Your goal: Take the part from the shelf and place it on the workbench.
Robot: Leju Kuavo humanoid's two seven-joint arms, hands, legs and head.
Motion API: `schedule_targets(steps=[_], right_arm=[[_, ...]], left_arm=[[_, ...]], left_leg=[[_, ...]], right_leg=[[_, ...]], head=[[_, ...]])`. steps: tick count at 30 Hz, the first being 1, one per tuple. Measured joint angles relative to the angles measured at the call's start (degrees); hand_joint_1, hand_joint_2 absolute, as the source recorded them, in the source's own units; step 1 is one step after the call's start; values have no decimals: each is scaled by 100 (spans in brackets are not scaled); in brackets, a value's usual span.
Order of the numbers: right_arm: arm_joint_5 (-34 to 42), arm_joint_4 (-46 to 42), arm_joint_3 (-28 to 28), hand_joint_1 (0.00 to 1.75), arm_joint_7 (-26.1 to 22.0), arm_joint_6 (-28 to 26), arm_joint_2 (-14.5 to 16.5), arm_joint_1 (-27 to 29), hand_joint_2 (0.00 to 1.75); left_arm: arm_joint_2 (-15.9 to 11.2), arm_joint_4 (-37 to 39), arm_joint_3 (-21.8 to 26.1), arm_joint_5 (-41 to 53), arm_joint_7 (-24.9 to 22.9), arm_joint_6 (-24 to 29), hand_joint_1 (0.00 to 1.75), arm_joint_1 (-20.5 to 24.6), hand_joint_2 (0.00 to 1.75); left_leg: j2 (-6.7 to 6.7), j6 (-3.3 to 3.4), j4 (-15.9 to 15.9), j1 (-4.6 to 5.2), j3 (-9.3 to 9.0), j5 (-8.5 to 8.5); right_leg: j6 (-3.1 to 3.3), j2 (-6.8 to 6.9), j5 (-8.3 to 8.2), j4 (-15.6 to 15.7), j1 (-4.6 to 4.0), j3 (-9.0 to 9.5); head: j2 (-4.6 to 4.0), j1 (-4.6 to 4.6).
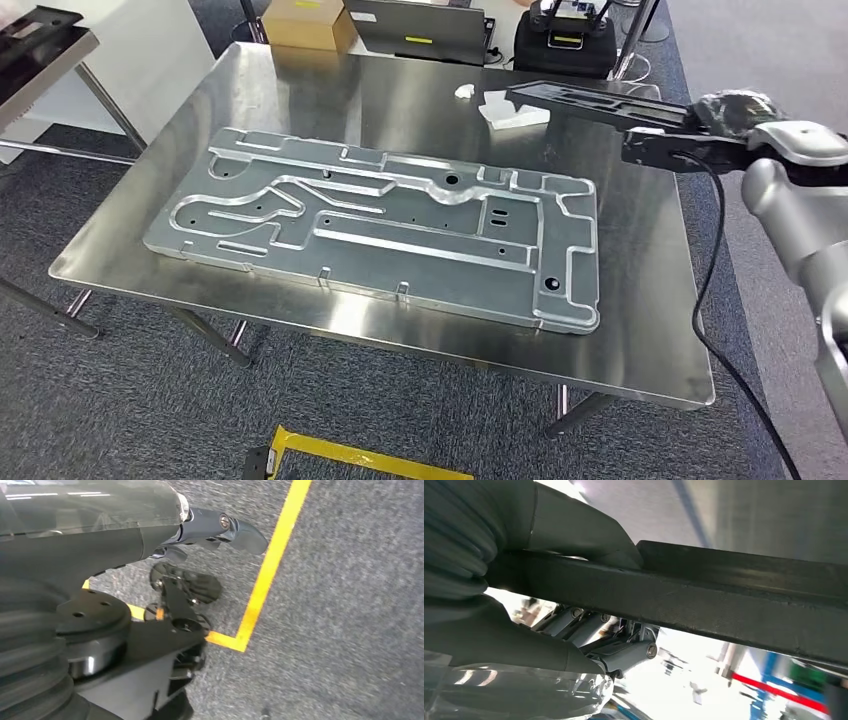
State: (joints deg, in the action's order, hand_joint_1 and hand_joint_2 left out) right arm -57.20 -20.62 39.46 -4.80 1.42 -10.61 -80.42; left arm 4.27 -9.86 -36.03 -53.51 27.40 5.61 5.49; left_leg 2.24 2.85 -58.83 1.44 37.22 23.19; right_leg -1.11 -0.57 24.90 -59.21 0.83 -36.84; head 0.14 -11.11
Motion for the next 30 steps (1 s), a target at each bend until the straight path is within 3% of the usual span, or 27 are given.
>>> schedule_targets(steps=[9, 20, 30], right_arm=[[9, 211, 158, 175, -127, -26, 828, 104, 175], [30, 315, 404, 175, -343, -611, 1745, 1322, 175], [172, 348, 439, 175, -304, -666, 1958, 1635, 175]], left_arm=[[20, 0, -8, -1, -23, 90, 0, -22, 175], [27, 0, -23, 0, -75, 216, 0, -39, 175], [27, 0, -21, -12, -62, 211, 0, -134, 175]], left_leg=[[-3, -57, 59, -2, -94, 17], [-5, -67, 62, 8, -126, 24], [-6, -57, 62, 12, -166, 34]], right_leg=[[51, 1, 33, 1, -8, 73], [56, -2, 36, 14, -12, 111], [52, -3, 39, 35, -10, 159]], head=[[-1, 0], [-1, -1], [-1, -1]])
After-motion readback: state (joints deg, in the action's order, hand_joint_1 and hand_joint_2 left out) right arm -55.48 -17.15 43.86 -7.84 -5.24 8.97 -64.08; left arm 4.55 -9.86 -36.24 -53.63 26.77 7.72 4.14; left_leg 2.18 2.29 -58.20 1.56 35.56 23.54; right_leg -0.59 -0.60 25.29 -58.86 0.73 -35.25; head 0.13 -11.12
